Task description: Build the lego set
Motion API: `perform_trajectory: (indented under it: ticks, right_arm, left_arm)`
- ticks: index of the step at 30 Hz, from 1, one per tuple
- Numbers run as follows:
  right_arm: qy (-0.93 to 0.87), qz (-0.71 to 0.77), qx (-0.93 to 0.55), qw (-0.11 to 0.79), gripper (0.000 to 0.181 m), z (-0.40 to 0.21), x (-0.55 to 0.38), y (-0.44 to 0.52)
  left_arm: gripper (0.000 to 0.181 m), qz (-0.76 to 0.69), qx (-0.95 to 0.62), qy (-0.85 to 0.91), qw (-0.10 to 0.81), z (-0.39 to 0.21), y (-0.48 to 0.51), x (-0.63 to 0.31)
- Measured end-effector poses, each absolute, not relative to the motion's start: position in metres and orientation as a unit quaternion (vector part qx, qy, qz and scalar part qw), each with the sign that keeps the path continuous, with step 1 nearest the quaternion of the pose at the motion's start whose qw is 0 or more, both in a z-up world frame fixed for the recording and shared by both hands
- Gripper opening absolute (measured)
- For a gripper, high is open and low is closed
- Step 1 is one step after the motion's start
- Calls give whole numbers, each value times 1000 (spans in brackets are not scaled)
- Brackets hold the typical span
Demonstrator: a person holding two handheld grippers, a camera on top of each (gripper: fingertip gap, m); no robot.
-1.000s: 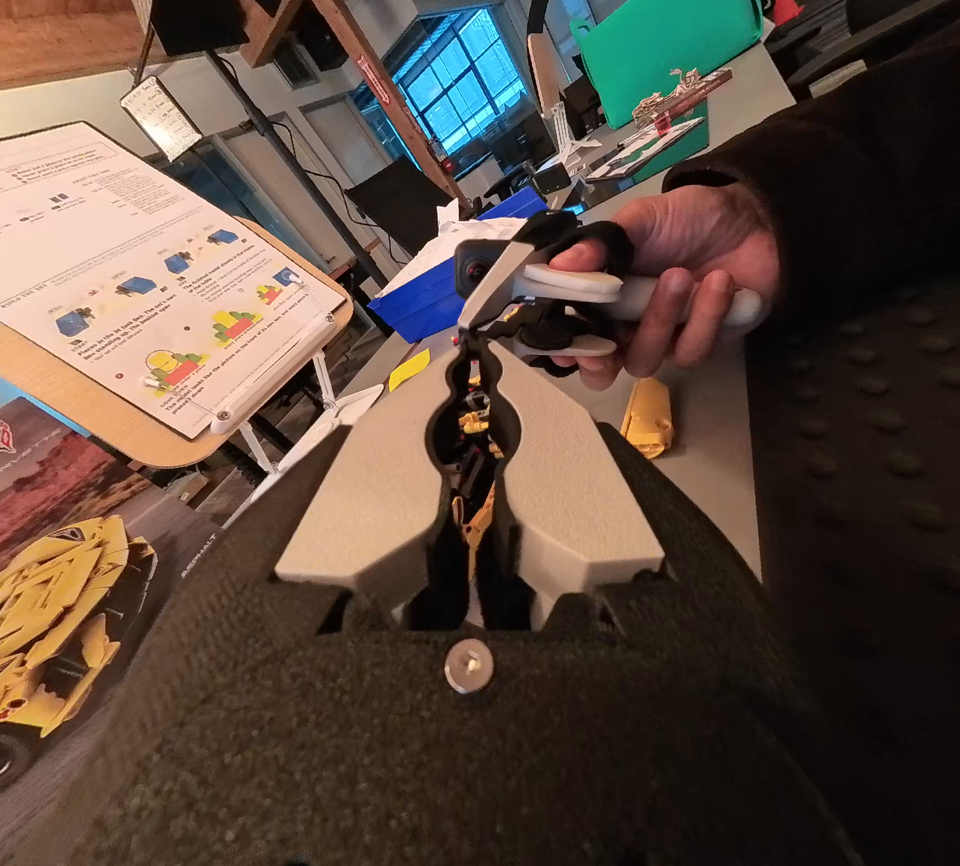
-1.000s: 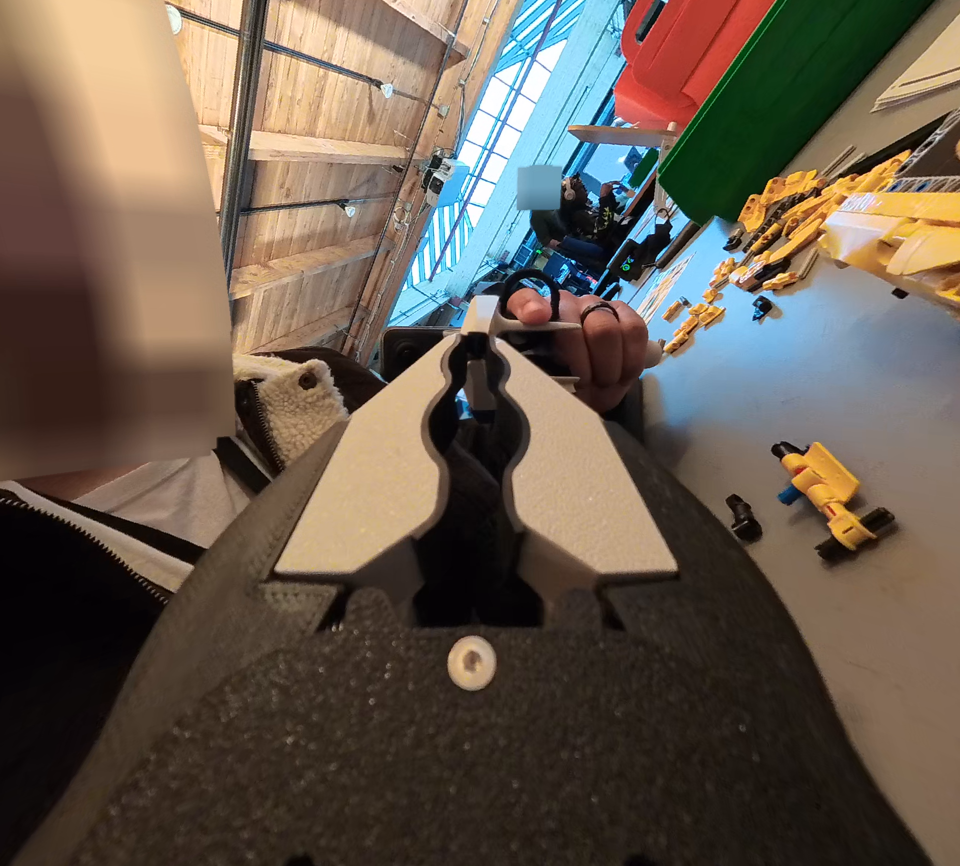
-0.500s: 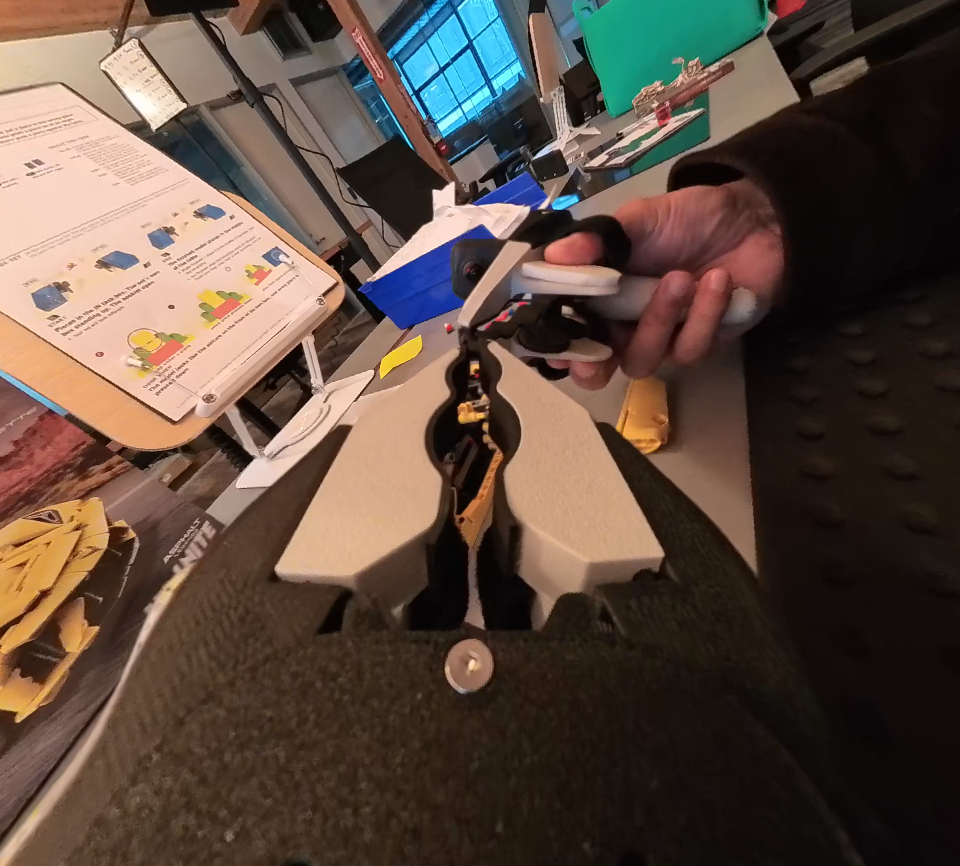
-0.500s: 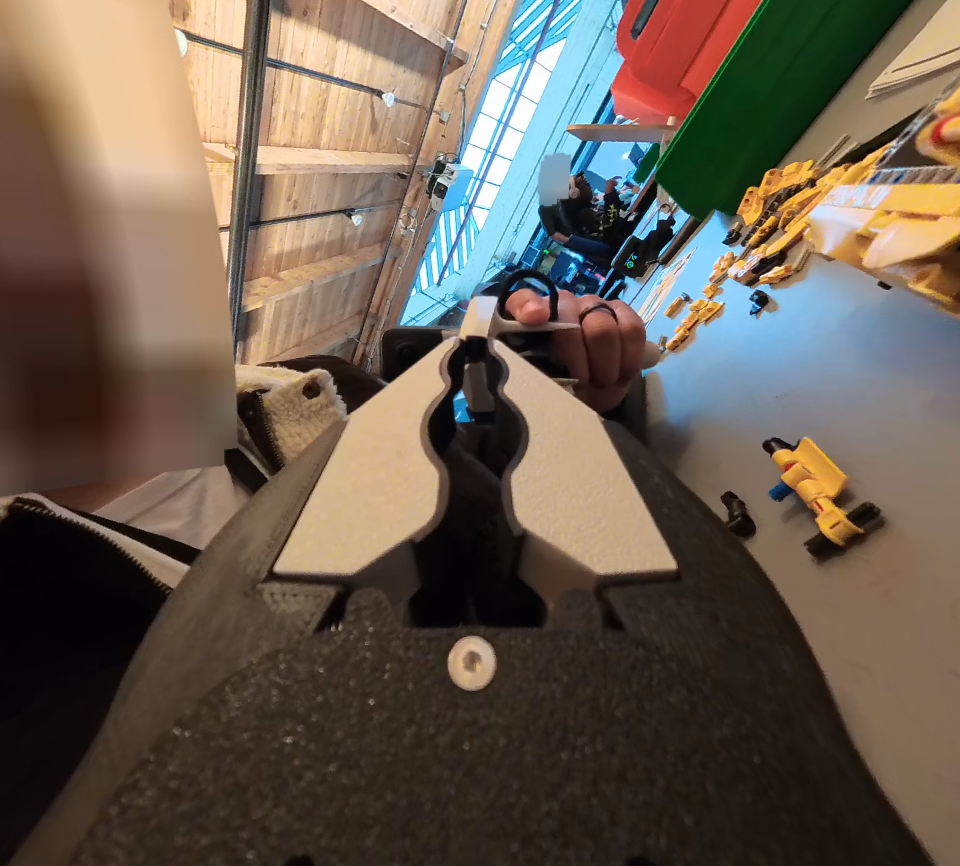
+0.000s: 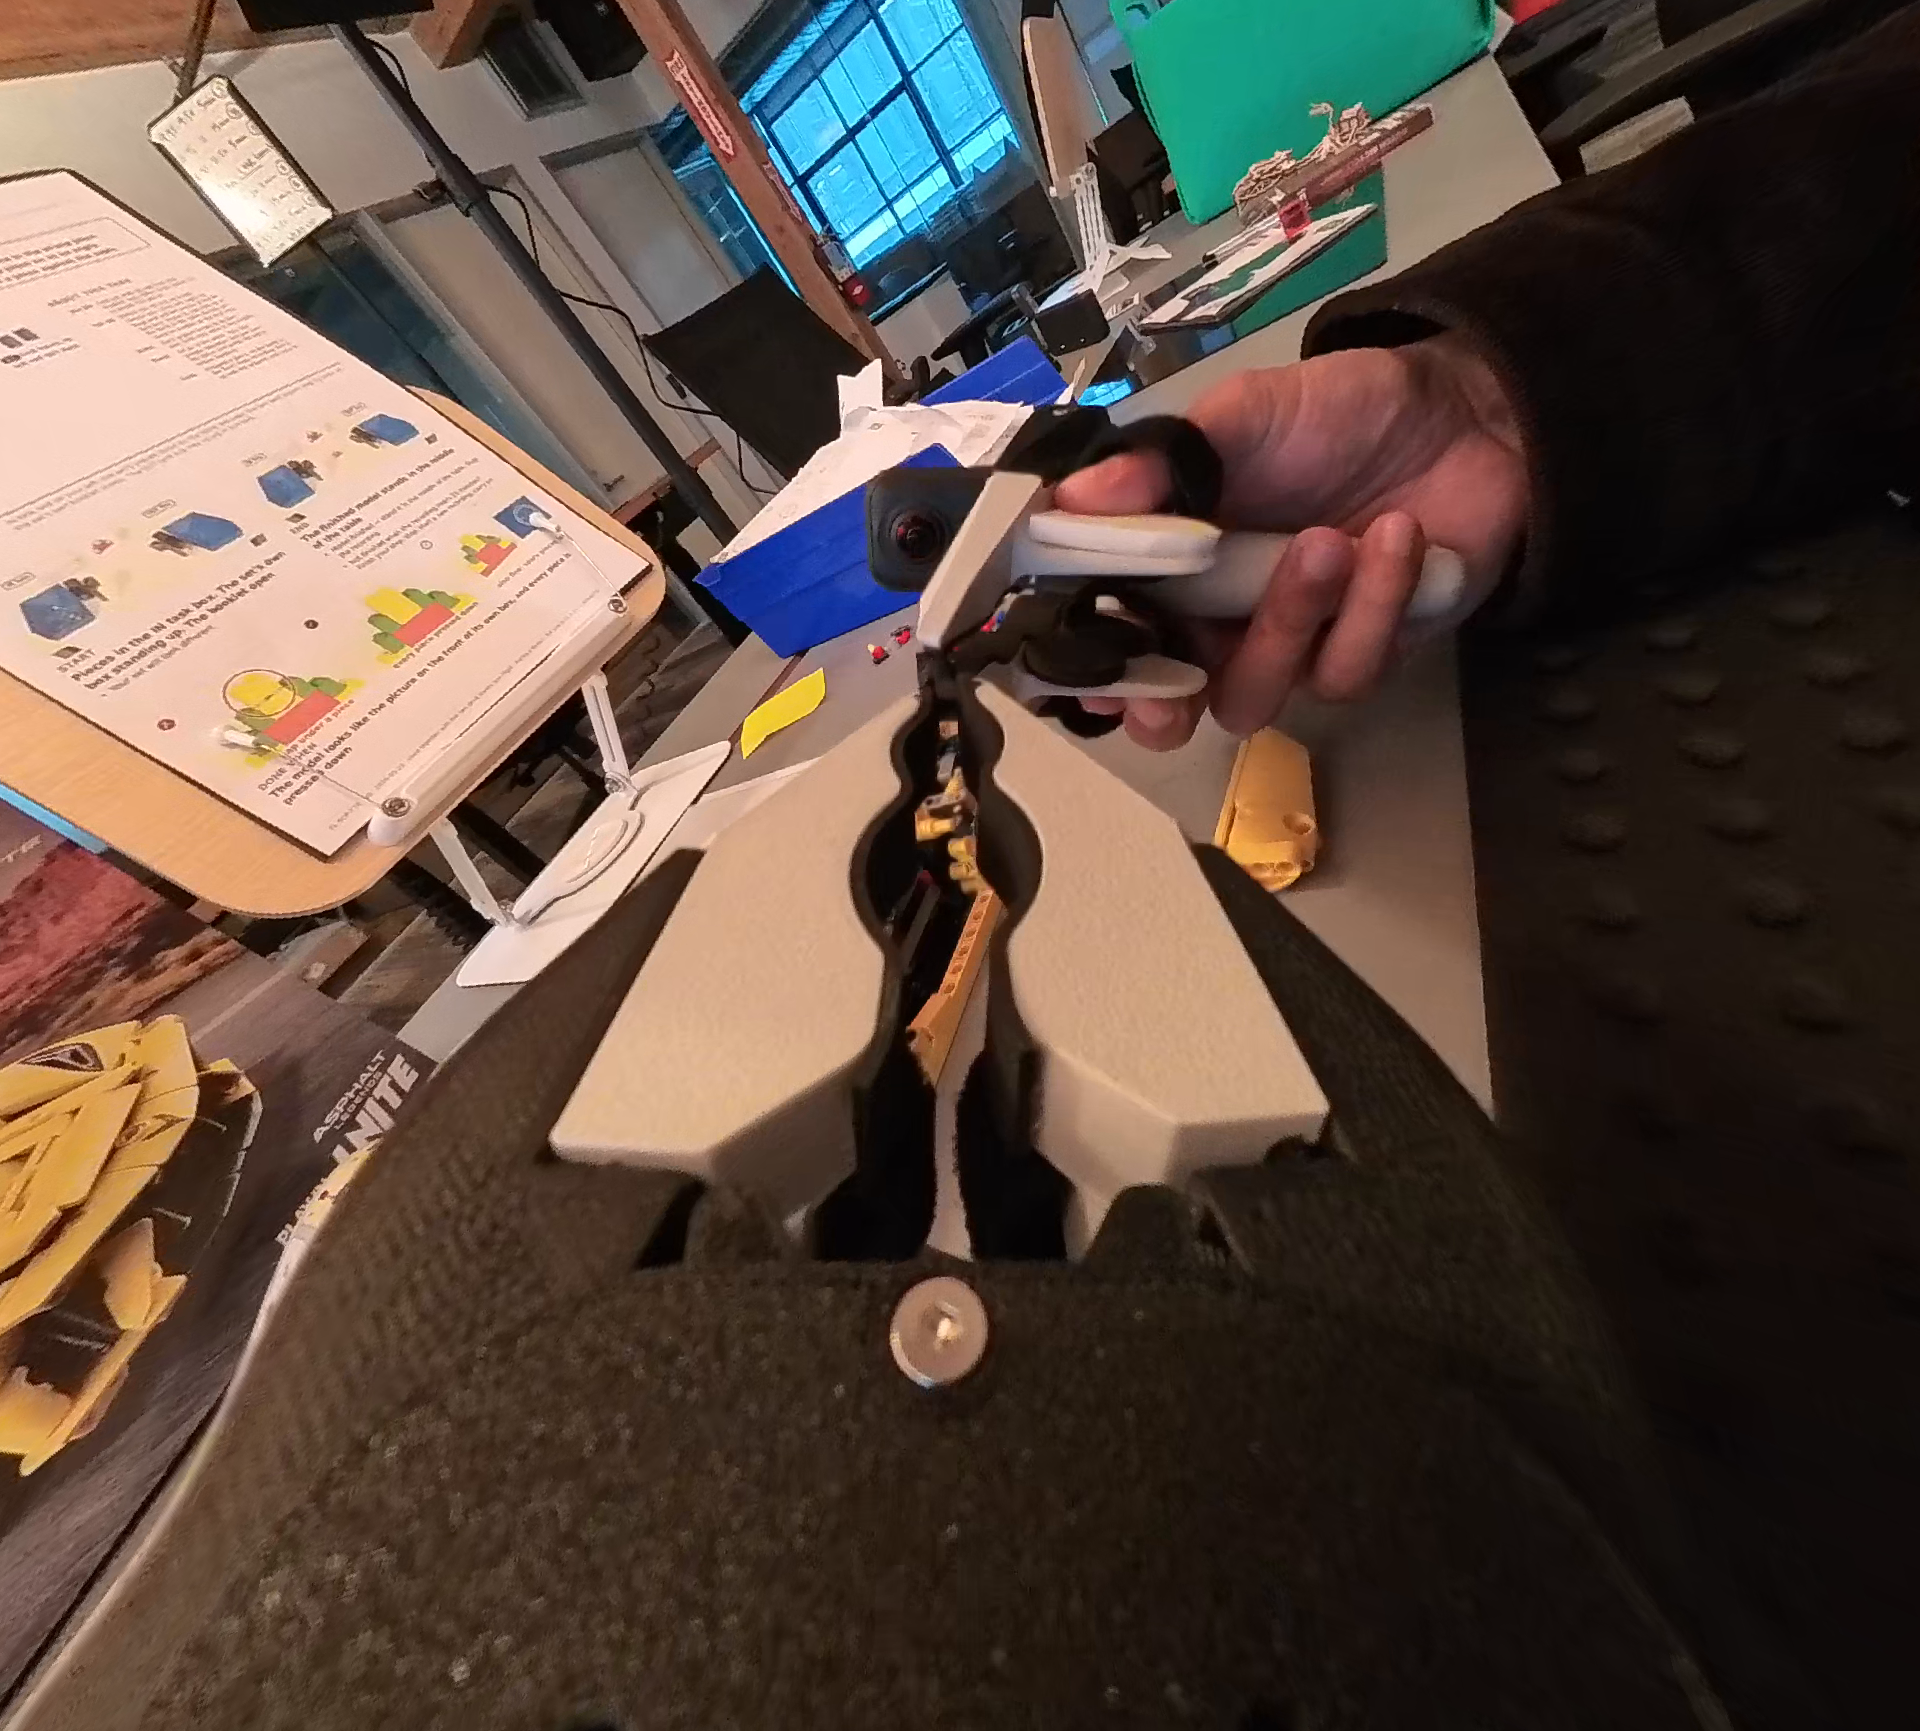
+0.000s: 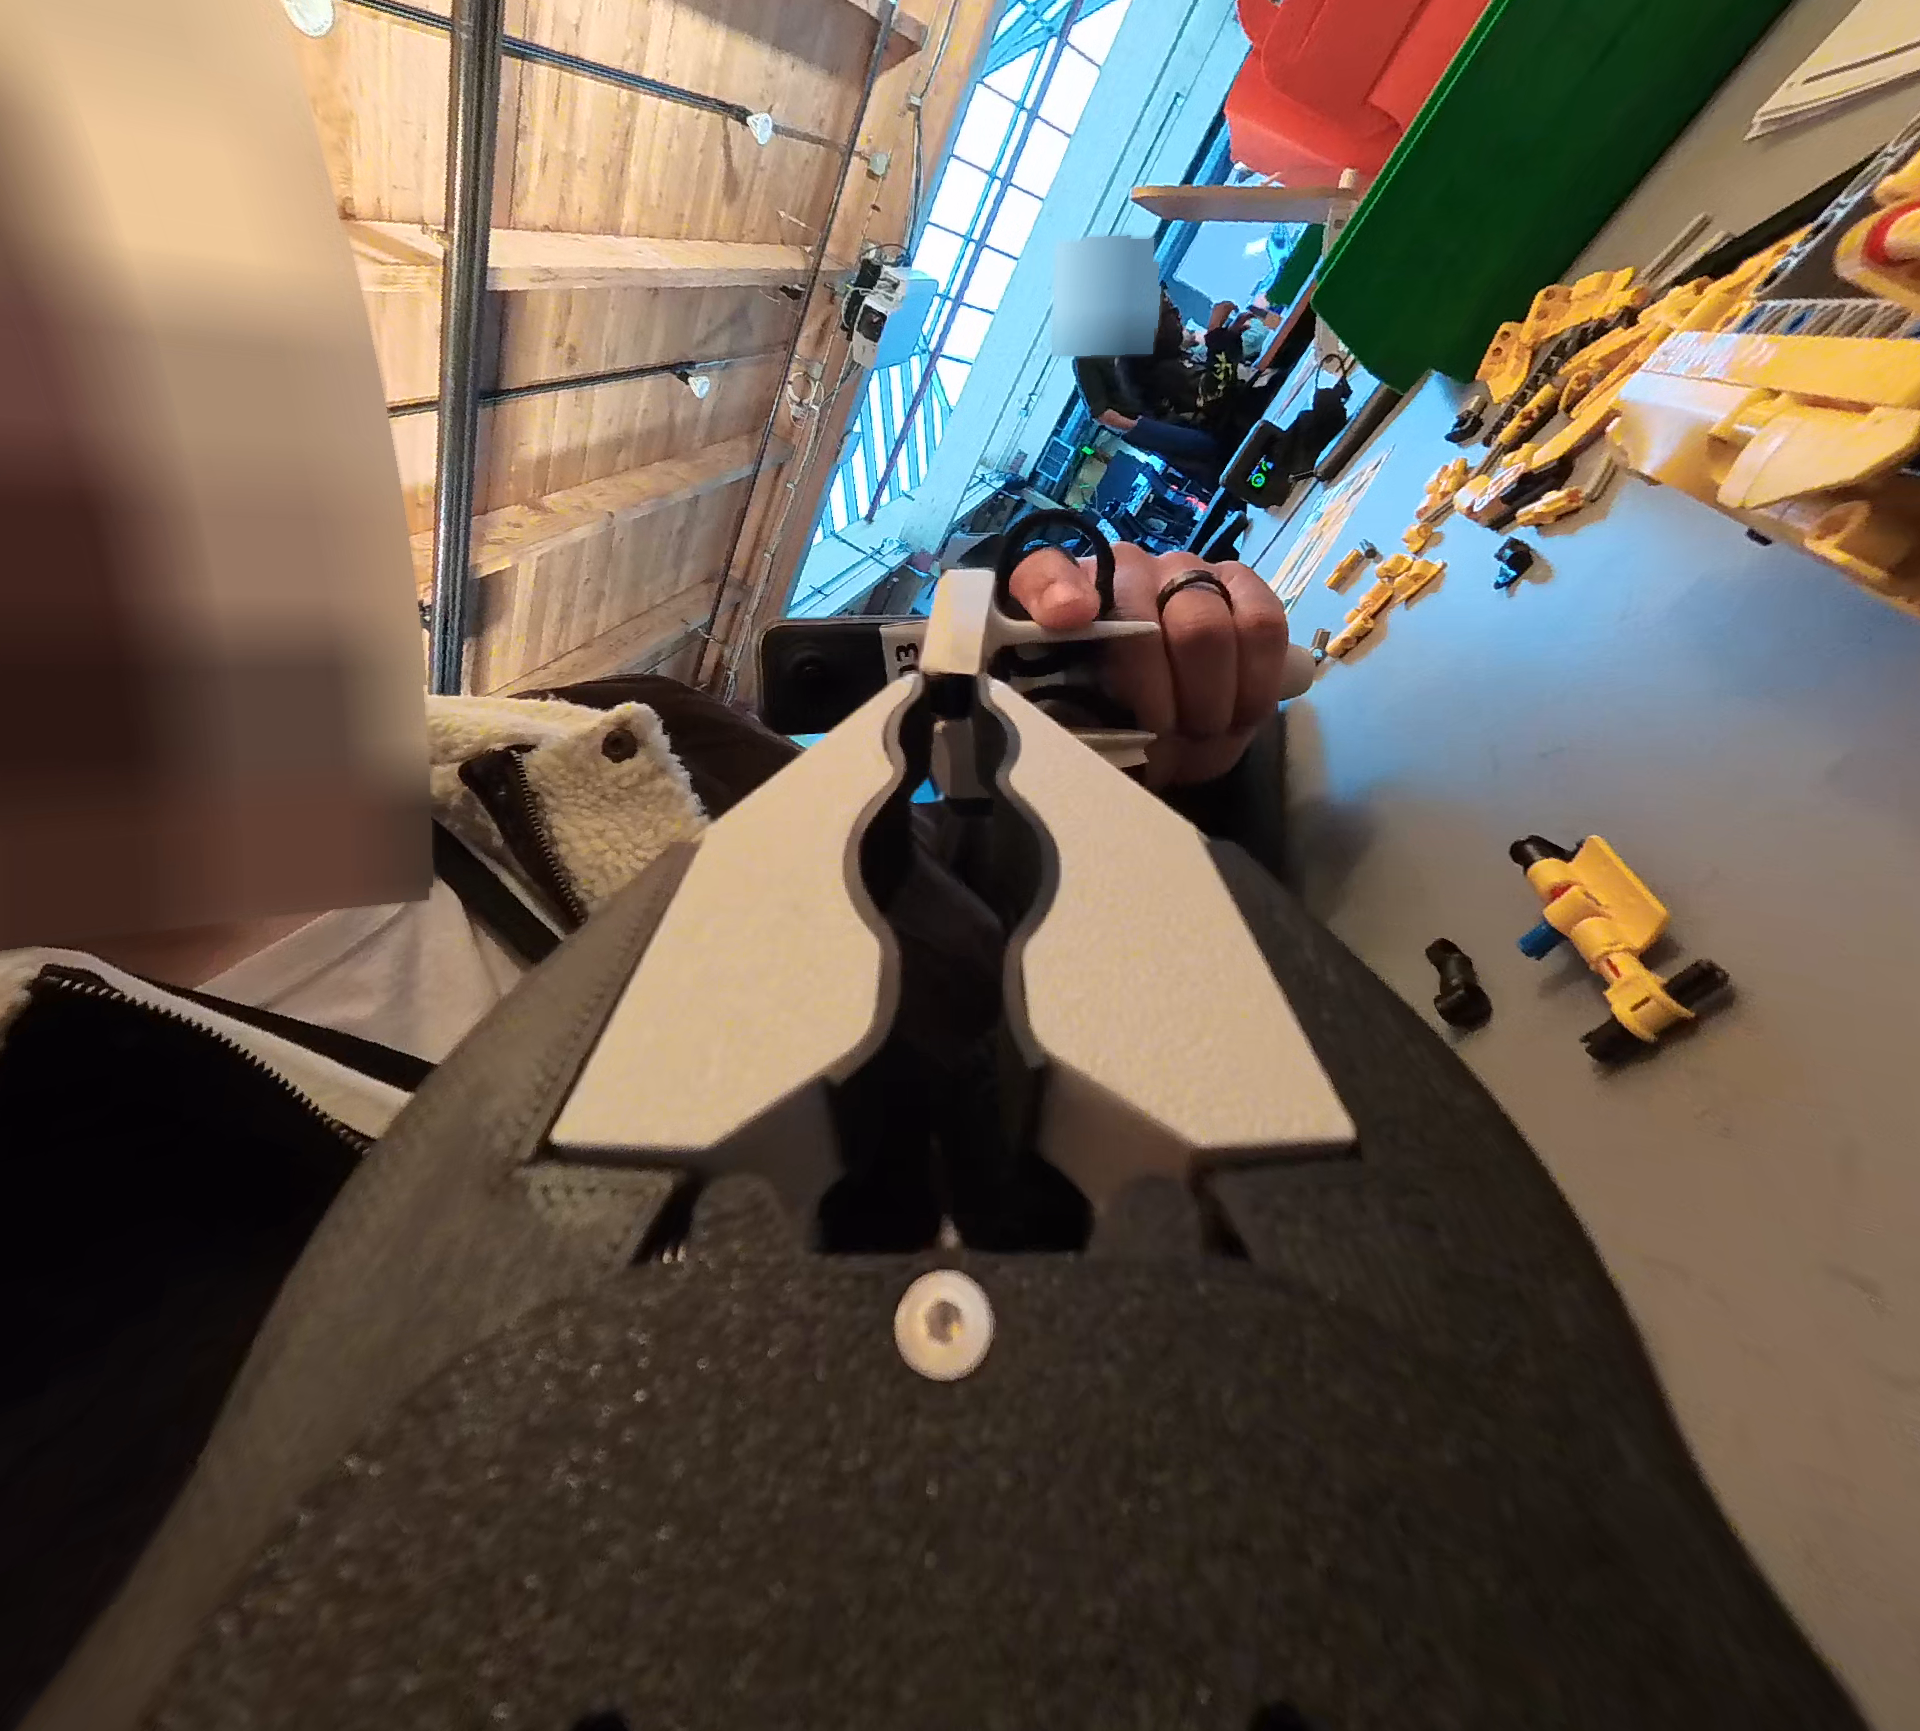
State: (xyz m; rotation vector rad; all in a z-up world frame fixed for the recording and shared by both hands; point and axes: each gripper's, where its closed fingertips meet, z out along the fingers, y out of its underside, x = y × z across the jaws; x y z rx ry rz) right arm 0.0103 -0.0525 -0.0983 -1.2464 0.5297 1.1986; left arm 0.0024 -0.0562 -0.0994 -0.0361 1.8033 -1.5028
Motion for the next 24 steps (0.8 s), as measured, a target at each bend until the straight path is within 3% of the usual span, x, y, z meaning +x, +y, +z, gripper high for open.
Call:
perform_trajectory:
  ticks: [16, 24]
  right_arm:
    - [240, 526, -543, 609, 6, -102, 10, -51]
    - [243, 431, -617, 612, 6, -116, 14, -48]
  left_arm:
    - [2, -608, -35, 712, 349, -102, -55, 5]
    - [5, -594, -77, 747, 289, -119, -47, 11]
